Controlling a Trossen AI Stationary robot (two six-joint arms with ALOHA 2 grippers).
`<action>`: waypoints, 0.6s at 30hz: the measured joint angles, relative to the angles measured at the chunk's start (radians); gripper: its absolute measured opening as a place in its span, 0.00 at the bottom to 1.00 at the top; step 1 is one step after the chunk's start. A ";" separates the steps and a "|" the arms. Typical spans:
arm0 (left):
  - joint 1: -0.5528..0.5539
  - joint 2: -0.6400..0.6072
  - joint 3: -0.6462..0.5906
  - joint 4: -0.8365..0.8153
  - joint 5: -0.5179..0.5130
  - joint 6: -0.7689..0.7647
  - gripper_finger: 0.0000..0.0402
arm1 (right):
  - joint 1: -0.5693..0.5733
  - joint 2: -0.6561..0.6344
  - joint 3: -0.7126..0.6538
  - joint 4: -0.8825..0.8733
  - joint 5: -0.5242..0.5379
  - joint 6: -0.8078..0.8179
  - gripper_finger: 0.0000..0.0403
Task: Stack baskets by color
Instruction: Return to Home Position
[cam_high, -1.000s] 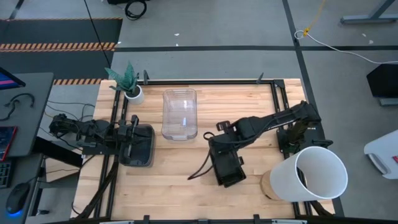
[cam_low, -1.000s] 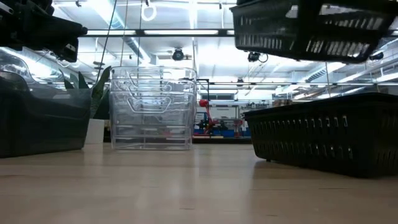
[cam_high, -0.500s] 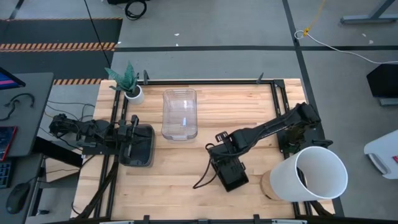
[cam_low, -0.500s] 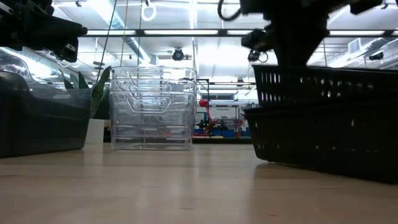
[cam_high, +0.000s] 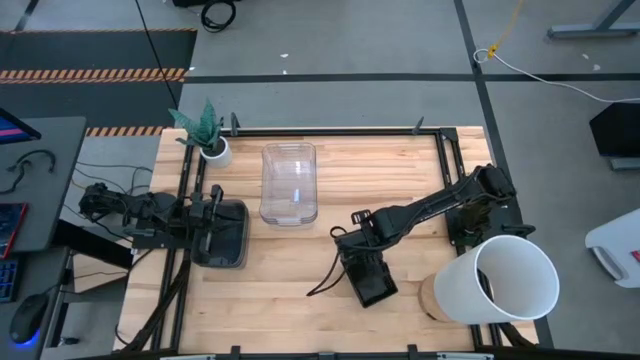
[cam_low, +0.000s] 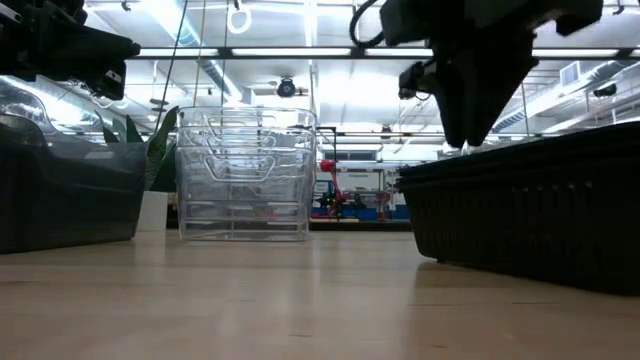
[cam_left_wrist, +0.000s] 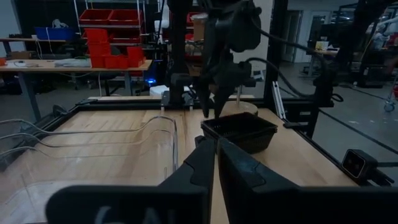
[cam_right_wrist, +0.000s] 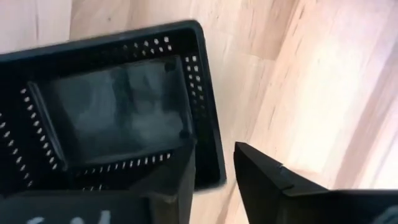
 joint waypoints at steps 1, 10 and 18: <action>0.000 0.000 0.000 0.000 0.000 0.000 0.07 | 0.000 -0.005 0.008 -0.016 0.000 0.000 0.30; 0.000 0.000 0.000 0.000 0.000 0.000 0.08 | 0.010 -0.183 -0.051 0.057 0.155 0.006 0.32; 0.000 0.000 0.000 0.000 0.000 0.000 0.06 | 0.007 -0.473 -0.386 0.486 0.273 0.015 0.32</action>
